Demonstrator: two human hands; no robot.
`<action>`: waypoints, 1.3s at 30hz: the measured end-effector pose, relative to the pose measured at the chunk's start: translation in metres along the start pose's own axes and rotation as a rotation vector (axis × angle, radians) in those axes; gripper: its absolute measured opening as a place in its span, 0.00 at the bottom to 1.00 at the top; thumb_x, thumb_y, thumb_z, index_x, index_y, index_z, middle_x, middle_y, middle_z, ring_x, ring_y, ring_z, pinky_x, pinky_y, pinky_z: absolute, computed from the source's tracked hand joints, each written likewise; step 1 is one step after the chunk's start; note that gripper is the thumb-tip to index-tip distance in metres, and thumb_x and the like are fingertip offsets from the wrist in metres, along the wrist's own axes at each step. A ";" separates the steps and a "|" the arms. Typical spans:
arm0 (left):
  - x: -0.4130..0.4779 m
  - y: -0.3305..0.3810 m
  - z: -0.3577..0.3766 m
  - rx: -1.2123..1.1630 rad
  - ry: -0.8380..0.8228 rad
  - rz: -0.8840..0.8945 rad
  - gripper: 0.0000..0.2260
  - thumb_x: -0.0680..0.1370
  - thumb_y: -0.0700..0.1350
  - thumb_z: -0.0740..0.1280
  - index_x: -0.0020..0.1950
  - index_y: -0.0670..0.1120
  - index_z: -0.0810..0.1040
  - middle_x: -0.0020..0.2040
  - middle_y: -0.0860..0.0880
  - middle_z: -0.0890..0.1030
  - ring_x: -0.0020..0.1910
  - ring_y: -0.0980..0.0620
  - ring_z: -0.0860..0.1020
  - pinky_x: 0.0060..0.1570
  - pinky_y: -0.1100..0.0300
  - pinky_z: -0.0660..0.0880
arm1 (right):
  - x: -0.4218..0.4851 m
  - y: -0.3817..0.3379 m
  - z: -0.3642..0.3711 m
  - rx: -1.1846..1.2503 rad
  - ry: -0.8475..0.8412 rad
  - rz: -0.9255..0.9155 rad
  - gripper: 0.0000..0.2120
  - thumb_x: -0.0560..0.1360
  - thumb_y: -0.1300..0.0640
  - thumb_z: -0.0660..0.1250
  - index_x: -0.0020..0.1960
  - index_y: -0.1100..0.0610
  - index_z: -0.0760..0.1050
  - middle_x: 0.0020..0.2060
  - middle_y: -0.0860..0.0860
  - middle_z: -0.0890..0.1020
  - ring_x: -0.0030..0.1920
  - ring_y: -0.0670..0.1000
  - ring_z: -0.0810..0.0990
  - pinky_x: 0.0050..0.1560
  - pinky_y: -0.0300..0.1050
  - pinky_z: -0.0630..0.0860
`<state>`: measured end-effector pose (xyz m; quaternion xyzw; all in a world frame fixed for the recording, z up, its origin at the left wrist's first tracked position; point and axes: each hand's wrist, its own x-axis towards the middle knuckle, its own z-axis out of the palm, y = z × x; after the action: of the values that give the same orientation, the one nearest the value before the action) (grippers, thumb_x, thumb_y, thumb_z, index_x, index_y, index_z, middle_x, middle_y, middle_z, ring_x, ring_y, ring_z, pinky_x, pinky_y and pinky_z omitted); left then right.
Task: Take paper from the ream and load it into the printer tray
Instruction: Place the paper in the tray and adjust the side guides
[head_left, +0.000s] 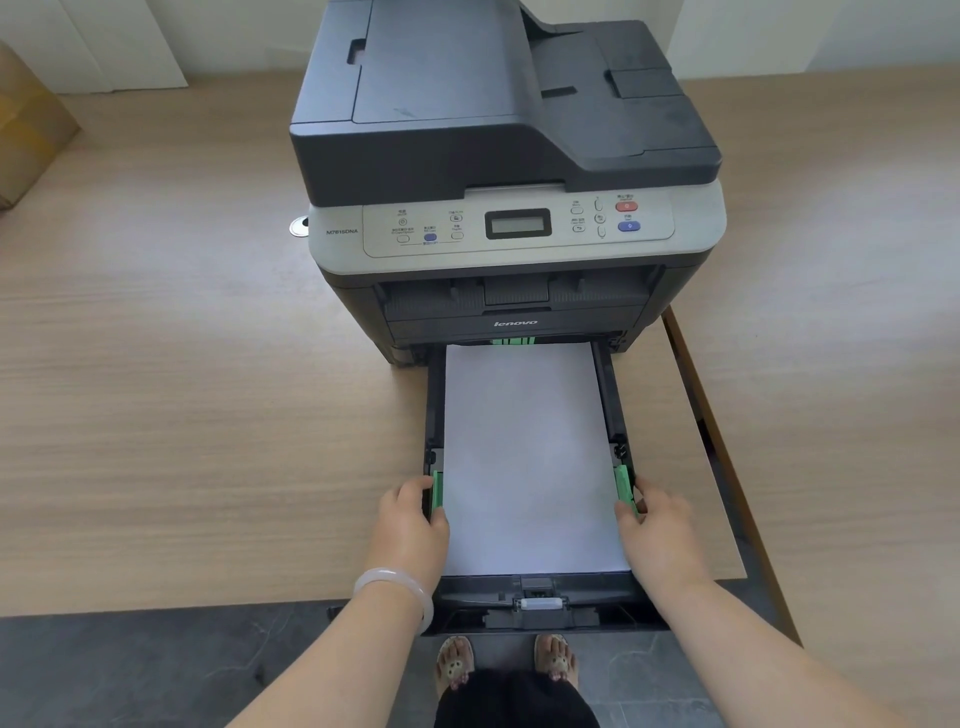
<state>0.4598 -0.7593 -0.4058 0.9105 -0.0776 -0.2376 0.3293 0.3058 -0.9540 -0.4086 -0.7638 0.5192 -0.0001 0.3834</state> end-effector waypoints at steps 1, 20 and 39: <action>0.002 0.000 0.000 -0.001 0.001 -0.006 0.16 0.77 0.41 0.62 0.65 0.48 0.71 0.63 0.46 0.71 0.50 0.53 0.71 0.51 0.61 0.69 | -0.001 0.000 0.001 0.001 0.008 0.002 0.23 0.79 0.55 0.59 0.72 0.57 0.63 0.60 0.58 0.71 0.54 0.54 0.73 0.60 0.49 0.70; 0.012 -0.008 0.008 -0.129 -0.039 -0.030 0.19 0.78 0.41 0.62 0.69 0.46 0.70 0.63 0.48 0.73 0.51 0.53 0.74 0.53 0.63 0.70 | 0.002 0.004 0.002 -0.036 -0.046 -0.021 0.23 0.79 0.55 0.60 0.72 0.58 0.62 0.64 0.58 0.71 0.60 0.56 0.72 0.60 0.49 0.70; 0.008 -0.008 -0.001 0.080 0.045 0.123 0.14 0.77 0.43 0.63 0.62 0.48 0.67 0.58 0.49 0.70 0.45 0.51 0.73 0.43 0.59 0.70 | 0.009 -0.005 -0.011 -0.298 -0.040 -0.093 0.12 0.78 0.49 0.60 0.54 0.58 0.69 0.47 0.53 0.73 0.40 0.53 0.76 0.40 0.49 0.77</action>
<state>0.4673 -0.7549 -0.4136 0.9216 -0.1355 -0.1932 0.3081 0.3096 -0.9670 -0.4011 -0.8353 0.4698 0.0741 0.2757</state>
